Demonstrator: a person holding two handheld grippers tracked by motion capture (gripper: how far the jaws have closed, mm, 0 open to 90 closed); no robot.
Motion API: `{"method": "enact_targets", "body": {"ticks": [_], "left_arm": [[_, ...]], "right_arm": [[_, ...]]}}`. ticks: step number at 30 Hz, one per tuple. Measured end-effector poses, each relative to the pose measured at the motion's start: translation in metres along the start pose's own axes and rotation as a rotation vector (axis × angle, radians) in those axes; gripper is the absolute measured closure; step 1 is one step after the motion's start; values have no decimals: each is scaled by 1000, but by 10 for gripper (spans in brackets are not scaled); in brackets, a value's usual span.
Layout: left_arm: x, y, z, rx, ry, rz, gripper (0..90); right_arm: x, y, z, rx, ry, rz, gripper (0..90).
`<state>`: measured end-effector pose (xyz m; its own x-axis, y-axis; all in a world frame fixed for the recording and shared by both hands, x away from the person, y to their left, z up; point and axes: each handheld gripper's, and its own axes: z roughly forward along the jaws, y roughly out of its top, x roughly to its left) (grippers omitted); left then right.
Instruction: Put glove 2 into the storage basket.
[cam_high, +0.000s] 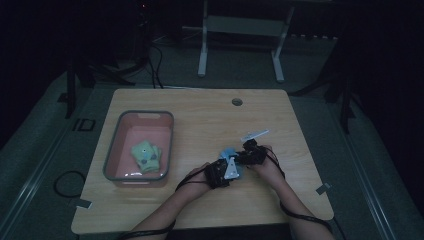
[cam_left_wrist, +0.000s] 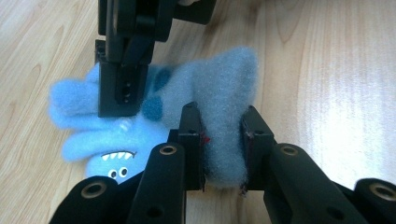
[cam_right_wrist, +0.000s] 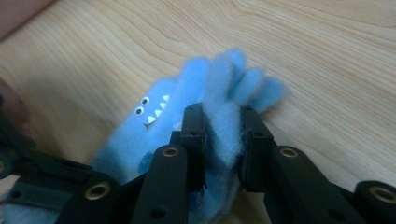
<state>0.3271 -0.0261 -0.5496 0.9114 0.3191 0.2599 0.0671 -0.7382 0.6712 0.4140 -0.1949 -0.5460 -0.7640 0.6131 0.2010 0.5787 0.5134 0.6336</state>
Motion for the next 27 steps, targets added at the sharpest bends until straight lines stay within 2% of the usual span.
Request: {"method": "enact_targets", "body": {"ticks": [6,18,20,21,23,27], "left_arm": [[4,2,-11,-6,-1,-8,759],[9,12,-41,-1,20,28,759],[9,12,-41,-1,20,28,759],[10,13,-52,4,23,37,759],[11,13,-56,10,33,44,759],[14,14,-68,15,39,42,759]], "right_arm": [[5,6,-7,-31,1,1,769],[20,24,-24,-79,16,-32,777],[22,25,-26,-84,18,-39,777],[26,30,-29,-95,33,-47,778],[29,34,-31,-109,53,-42,779],[36,43,-33,-121,54,-61,779]]}}
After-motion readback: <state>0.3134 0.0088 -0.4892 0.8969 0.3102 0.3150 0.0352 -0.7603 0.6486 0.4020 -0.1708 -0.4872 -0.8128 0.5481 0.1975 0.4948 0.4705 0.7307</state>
